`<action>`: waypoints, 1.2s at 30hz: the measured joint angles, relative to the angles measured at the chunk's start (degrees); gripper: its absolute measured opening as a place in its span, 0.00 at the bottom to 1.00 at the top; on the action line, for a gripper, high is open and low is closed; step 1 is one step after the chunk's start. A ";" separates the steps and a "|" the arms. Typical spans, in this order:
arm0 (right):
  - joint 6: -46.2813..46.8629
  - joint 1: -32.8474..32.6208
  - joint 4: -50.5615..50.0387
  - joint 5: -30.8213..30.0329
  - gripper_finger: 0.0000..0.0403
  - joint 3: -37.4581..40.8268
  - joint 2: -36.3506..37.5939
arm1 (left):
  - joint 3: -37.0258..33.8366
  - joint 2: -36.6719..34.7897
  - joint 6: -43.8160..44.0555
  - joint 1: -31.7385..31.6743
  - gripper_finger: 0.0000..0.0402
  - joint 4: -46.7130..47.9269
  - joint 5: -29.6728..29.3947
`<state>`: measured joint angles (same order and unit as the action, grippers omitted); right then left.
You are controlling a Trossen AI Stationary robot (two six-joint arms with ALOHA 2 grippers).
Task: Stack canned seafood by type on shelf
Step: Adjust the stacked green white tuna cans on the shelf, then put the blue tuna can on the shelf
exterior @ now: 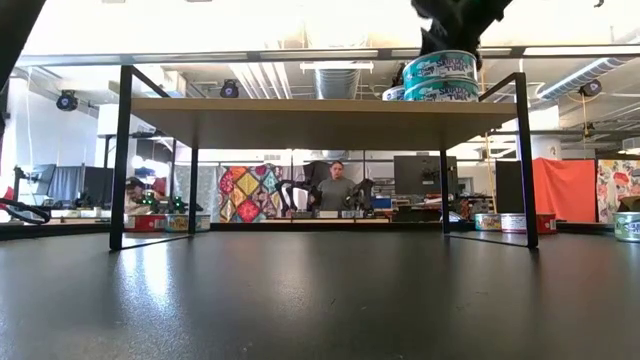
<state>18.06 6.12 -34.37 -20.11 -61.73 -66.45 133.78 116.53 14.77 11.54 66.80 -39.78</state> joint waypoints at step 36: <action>1.02 -7.36 -6.92 5.60 0.03 -10.78 12.03 | -14.49 -12.37 -6.68 -3.65 0.00 -21.88 18.58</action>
<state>19.07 -1.24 -41.29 -14.51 -72.51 -54.42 119.29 104.16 8.10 7.89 44.92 -21.20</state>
